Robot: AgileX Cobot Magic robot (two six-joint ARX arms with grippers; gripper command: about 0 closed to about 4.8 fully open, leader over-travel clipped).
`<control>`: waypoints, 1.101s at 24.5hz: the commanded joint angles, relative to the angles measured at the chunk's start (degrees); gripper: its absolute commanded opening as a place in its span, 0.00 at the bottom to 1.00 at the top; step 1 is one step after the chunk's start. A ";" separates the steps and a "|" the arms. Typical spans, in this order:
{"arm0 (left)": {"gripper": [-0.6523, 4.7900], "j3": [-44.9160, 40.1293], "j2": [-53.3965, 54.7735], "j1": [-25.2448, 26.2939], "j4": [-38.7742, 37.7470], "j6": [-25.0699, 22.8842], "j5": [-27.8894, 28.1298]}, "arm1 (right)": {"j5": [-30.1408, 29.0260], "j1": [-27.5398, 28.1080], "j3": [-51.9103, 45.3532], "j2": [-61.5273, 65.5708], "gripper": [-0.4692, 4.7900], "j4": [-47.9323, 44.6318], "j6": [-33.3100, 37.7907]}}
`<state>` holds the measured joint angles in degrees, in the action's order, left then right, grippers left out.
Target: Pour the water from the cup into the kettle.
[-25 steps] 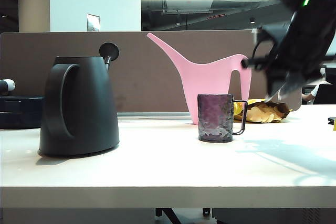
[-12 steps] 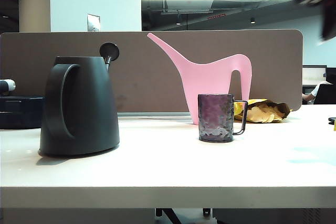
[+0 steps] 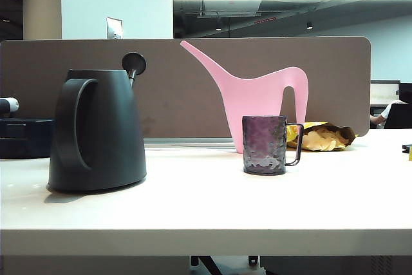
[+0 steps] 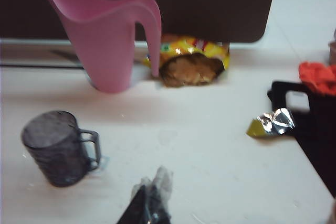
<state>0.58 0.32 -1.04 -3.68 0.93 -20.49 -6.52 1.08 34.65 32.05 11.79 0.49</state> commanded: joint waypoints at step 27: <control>0.11 0.04 0.04 -0.04 5.92 -0.46 16.41 | 0.96 -0.11 -34.32 -32.20 0.07 -13.68 3.52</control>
<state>0.56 0.32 -1.04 1.85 0.73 -4.27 -6.02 1.02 0.32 -0.12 -0.03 4.45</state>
